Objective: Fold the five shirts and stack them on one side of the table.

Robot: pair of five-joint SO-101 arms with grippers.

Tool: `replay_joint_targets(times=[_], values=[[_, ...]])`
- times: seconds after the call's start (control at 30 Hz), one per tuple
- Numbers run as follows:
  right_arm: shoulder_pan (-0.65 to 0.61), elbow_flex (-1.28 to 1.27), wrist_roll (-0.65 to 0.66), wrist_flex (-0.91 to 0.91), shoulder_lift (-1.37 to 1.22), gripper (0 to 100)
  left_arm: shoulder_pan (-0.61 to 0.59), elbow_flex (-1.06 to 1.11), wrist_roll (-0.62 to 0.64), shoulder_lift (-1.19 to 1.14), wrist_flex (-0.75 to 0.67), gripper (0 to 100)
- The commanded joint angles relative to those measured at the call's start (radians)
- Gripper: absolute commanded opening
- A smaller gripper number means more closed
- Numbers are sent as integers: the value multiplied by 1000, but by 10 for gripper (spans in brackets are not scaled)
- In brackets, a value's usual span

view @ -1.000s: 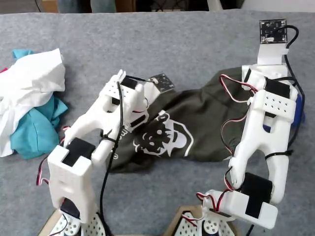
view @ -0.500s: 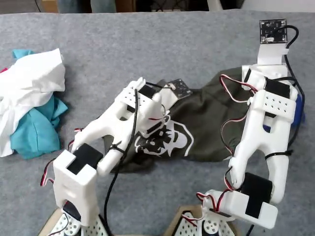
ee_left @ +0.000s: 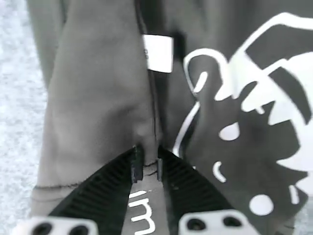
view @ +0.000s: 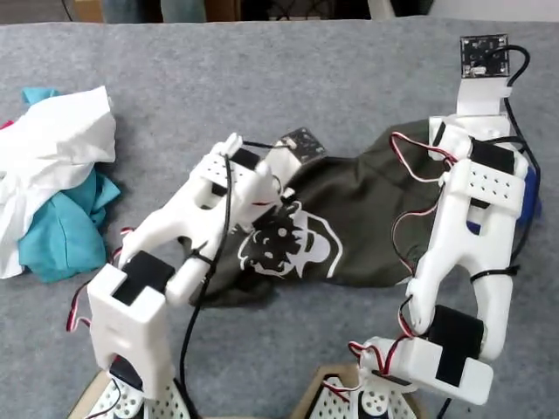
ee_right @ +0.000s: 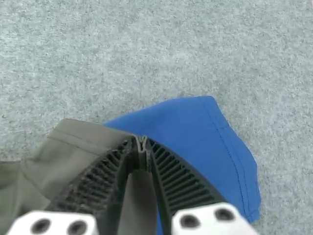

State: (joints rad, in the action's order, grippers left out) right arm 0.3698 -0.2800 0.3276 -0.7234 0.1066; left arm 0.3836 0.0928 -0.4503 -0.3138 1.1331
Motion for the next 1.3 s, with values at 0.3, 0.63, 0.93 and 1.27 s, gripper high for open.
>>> replay_joint_targets(times=[0.3, 0.63, 0.93, 1.27], values=[[-15, 51, 3, 21, 5, 28, -36, -8, -21, 51, -18, 66], [-15, 51, 3, 21, 5, 28, -45, -38, -28, 60, 120, 173], [-15, 51, 3, 21, 5, 28, -44, -48, 5, 51, 118, 105], [-31, 45, 3, 20, 7, 28, -50, -41, 6, -44, 121, 98]])
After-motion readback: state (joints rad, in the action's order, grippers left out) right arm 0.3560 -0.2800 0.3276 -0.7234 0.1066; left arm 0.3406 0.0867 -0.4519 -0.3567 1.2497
